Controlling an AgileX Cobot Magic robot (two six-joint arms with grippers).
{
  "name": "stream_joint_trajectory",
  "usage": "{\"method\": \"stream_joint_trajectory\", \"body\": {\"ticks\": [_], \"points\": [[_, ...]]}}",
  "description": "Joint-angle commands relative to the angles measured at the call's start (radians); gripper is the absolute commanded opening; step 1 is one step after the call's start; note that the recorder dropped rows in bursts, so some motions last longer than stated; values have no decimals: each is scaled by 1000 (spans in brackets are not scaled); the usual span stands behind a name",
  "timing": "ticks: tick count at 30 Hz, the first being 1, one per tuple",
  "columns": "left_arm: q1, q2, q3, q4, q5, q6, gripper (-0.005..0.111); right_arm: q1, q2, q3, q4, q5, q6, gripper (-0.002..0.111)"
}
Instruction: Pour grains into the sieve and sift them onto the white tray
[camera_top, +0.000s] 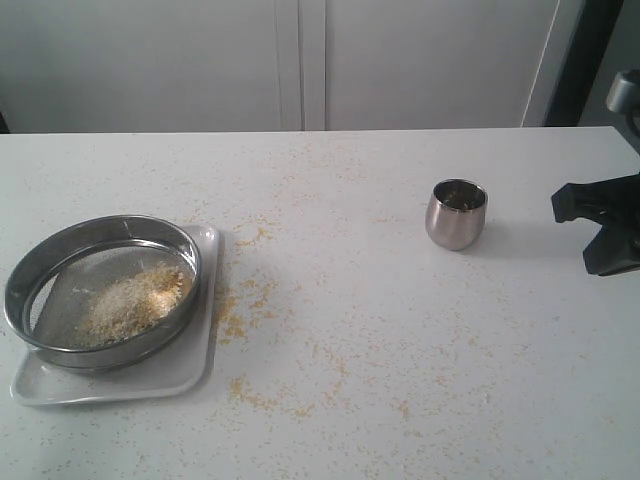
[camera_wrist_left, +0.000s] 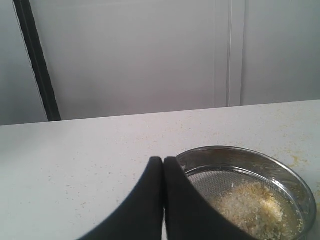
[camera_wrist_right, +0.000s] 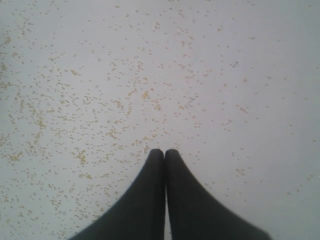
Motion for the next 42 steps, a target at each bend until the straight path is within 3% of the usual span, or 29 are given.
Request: {"method": "stream_joint_trajectory", "body": {"ticks": [1,23,42], "points": [[5,46,-70,0,41,5,0,-6,-9,0,1,-6,1,0],[5,707,-437,0,126,46,0,-6,-9,0,1,-23,-11,0],[5,1167,-778,0,413,46,0,-6,-9,0,1,-23,-11,0]]}}
